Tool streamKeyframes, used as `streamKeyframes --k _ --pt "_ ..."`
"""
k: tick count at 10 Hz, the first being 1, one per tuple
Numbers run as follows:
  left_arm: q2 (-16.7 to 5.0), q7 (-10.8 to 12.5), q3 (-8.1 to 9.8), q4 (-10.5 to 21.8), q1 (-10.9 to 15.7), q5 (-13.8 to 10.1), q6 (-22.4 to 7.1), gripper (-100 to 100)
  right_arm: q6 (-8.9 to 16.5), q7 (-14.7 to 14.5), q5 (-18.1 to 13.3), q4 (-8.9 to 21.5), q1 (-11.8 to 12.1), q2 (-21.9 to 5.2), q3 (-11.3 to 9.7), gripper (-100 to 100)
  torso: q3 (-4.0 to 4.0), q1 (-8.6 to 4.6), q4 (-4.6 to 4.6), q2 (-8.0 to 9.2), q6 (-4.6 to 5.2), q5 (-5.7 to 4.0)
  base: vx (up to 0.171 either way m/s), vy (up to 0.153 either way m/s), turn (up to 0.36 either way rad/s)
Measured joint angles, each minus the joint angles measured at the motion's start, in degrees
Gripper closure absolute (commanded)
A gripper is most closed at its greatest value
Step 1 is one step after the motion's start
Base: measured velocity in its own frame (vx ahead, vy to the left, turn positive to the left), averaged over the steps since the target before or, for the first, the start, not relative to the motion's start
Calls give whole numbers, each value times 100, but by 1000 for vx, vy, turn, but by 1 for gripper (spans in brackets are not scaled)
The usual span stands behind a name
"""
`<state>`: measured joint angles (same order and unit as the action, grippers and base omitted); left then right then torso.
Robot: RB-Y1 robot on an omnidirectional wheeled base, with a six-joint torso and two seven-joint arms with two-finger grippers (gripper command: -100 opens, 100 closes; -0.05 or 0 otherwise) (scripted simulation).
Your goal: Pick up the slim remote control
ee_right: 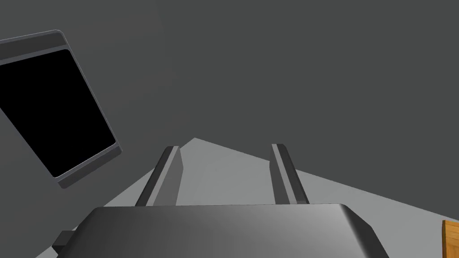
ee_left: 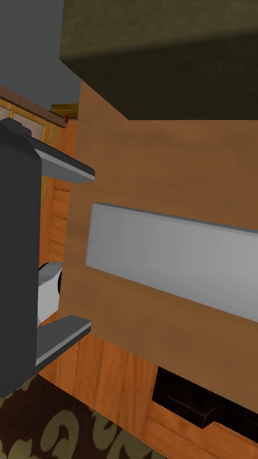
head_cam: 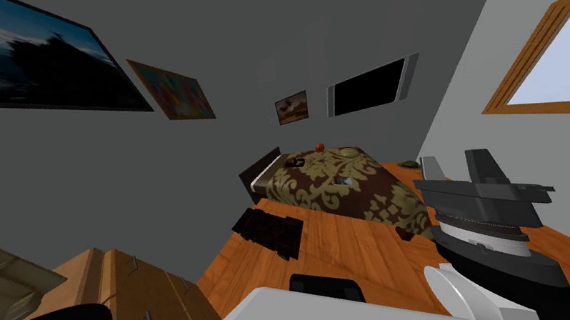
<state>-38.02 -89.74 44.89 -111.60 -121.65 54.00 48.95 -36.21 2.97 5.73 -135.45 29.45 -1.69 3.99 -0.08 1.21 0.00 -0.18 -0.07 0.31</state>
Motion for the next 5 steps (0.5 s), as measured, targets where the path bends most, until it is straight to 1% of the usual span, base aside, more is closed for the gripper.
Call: streamKeyframes --k 2,3,4,5 --pt "-223 -209 24 -33 -148 187 37 -100 0 0 0 0 1 0 0 0 1 -15 1 1 -3 -3 -6 179 -165" --pt "-336 -274 24 -46 -220 261 41 -100 0 0 0 0 1 1 0 0 -1 -26 0 -3 -4 -6 1 74 -41" --pt "-349 -288 26 -47 -227 269 41 0 0 0 0 0 1 1 -1 0 -1 -61 1 -4 -9 -13 0 16 2" --pt "-348 -286 26 -47 -226 268 41 -100 0 0 0 0 1 2 -1 0 -1 -86 1 -4 -9 -21 11 -16 -167"
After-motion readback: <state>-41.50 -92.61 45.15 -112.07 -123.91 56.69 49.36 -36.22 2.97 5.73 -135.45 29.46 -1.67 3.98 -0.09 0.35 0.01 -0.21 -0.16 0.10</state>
